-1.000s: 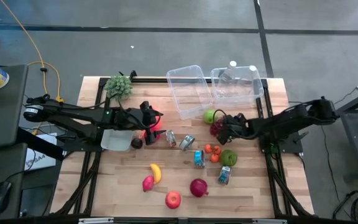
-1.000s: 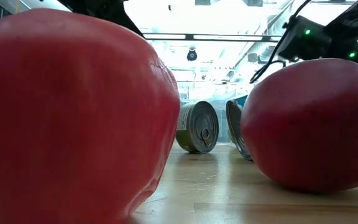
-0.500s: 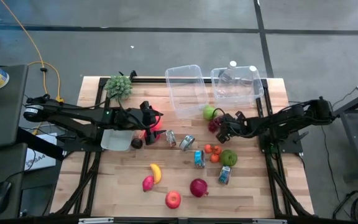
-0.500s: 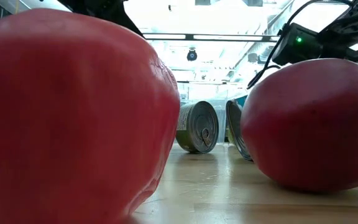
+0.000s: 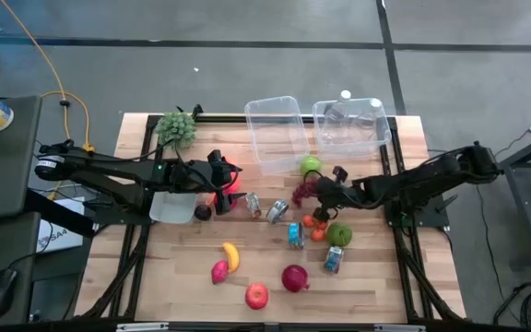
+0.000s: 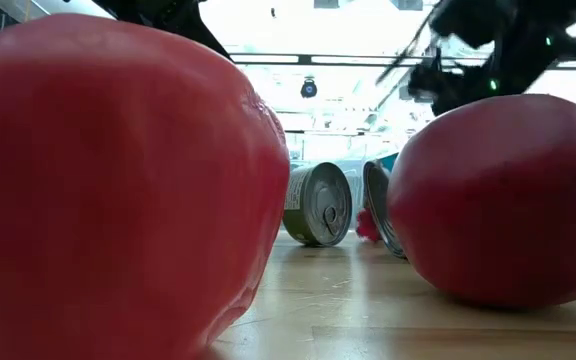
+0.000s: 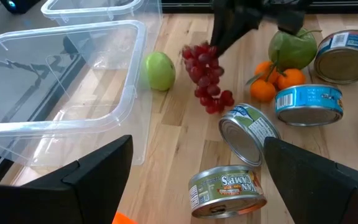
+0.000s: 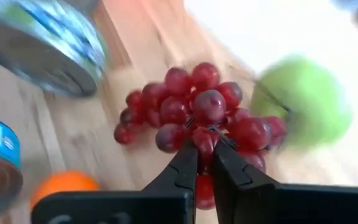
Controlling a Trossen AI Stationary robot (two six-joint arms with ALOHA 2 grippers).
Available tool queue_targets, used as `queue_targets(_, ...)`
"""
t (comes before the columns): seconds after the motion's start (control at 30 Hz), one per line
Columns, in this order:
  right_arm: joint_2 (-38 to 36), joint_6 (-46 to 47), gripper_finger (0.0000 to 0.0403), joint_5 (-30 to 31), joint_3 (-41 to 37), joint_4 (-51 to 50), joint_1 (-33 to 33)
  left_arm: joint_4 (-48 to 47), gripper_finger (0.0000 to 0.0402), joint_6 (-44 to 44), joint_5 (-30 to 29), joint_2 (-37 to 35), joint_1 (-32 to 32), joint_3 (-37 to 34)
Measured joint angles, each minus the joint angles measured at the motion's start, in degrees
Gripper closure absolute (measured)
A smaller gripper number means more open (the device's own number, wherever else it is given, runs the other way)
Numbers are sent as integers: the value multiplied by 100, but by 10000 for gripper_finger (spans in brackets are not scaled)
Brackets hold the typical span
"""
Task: Pick & Place Food Item
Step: Put the grape into the left transparent bin, then put the top red apple into the left transparent bin
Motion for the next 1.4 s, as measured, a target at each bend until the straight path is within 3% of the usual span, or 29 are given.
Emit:
queue_targets(0.2,-9,-1153,397,290,709,225,-24,-4,50,0,0,0,-2,0)
queue_targets(0.37,-15,-2220,398,366,991,1014,-19,-2,50,0,0,0,-2,0)
queue_targets(0.6,-11,-3416,399,935,1077,2404,-289,-4,50,-48,0,0,0,0)
queue_targets(0.7,-5,-3474,399,792,1077,2553,-669,-9,50,-81,0,0,-2,0)
queue_targets(0.87,187,-3176,388,-183,1075,2562,-1345,-28,50,-162,-5,0,-71,0)
queue_targets(0.97,383,-3225,369,-574,1073,2771,-1591,-26,50,-175,-5,0,-133,0)
queue_targets(1.13,643,-3462,320,-620,1075,3073,-1756,-28,50,-203,-2,0,-203,0)
queue_targets(1.4,747,-3804,193,-616,1075,3389,-1763,-154,50,-447,0,0,-369,0)
